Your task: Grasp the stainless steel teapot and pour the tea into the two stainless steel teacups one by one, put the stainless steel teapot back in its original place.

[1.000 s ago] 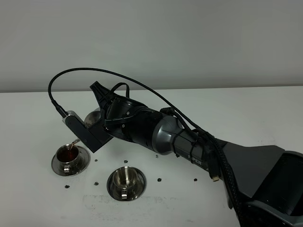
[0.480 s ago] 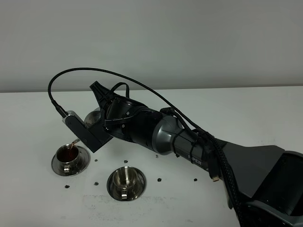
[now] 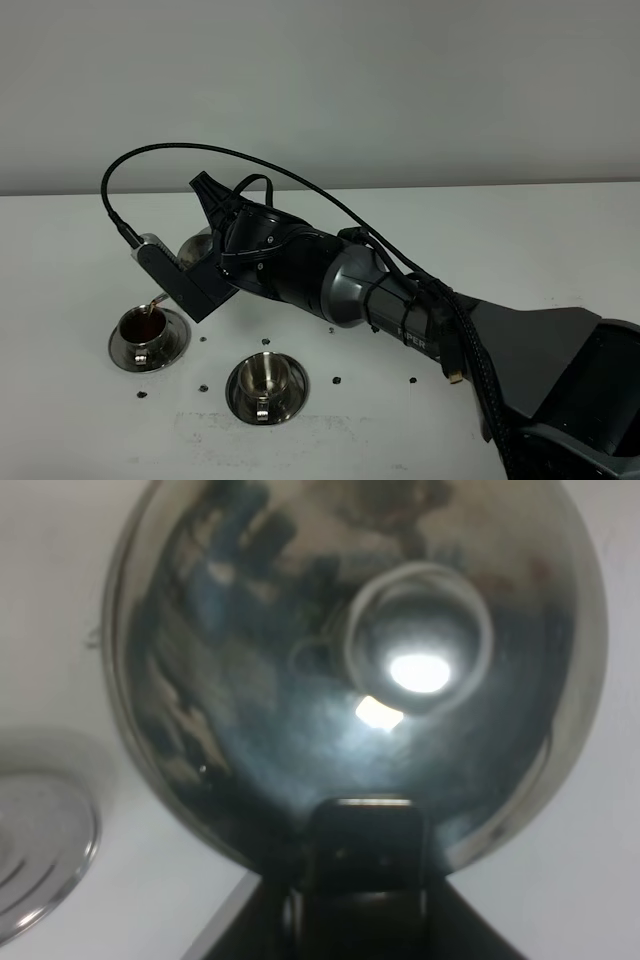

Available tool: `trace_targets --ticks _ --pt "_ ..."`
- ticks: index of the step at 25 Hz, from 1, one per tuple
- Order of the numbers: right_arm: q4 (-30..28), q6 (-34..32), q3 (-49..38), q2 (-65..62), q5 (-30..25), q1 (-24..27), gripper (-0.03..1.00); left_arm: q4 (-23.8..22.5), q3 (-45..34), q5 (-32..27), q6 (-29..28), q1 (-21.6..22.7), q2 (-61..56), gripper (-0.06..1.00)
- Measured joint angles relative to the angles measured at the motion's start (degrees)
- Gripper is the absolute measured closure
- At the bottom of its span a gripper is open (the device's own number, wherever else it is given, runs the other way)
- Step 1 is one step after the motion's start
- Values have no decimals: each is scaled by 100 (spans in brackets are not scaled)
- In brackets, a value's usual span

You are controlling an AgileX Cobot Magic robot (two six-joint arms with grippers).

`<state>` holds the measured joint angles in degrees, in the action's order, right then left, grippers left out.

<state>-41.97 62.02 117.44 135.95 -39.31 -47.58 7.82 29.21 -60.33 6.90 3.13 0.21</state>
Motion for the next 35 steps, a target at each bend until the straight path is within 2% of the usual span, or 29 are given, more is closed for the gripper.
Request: trace_targets --ticks 15,19,23,29,35 --pt "1036 -108 0 0 -5 13 77 0 0 0 0 0 0 37" --pt "1117 -230 0 0 -44 54 77 0 0 0 0 0 0 37" --pt "1521 -255 0 -63 -142 114 77 0 0 0 0 0 0 37" --pt "2857 -407 0 -558 -386 114 77 0 0 0 0 0 0 37" --pt "4197 -1072 0 -812 -1113 87 77 0 0 0 0 0 0 37"
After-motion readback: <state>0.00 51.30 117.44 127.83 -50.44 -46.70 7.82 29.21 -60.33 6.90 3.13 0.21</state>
